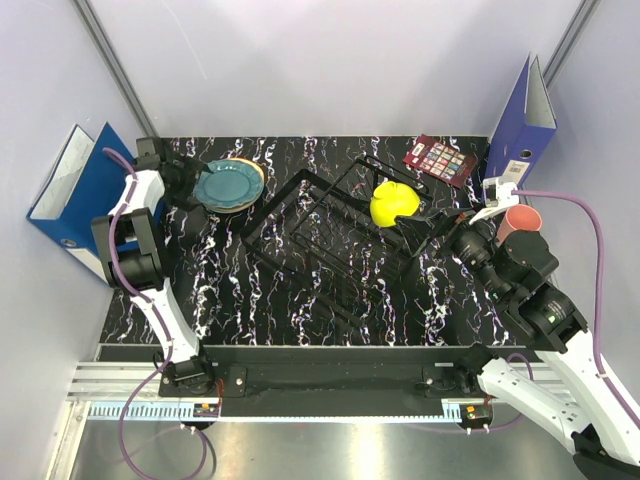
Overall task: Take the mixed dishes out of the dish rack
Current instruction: Place the plate at the center of the board.
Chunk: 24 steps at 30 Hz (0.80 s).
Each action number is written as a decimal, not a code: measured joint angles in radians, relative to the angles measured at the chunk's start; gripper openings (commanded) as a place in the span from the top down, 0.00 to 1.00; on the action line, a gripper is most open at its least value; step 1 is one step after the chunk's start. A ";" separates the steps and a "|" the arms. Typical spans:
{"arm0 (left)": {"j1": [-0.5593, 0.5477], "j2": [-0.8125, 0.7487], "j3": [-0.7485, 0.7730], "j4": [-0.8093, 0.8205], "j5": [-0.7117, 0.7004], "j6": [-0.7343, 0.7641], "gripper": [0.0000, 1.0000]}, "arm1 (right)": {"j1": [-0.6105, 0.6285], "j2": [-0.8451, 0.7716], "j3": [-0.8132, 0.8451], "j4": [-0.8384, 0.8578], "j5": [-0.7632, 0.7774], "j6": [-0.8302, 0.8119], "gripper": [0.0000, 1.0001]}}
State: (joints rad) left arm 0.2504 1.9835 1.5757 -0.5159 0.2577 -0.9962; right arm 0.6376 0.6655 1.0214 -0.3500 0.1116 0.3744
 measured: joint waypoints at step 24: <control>0.003 0.039 -0.048 0.038 0.029 0.011 0.06 | 0.000 0.002 -0.018 0.009 0.000 0.000 0.00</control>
State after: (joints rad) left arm 0.2539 2.0224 1.5280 -0.4782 0.2863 -0.9852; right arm 0.6376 0.6678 1.0035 -0.3412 0.1120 0.3744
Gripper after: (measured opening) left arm 0.928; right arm 0.993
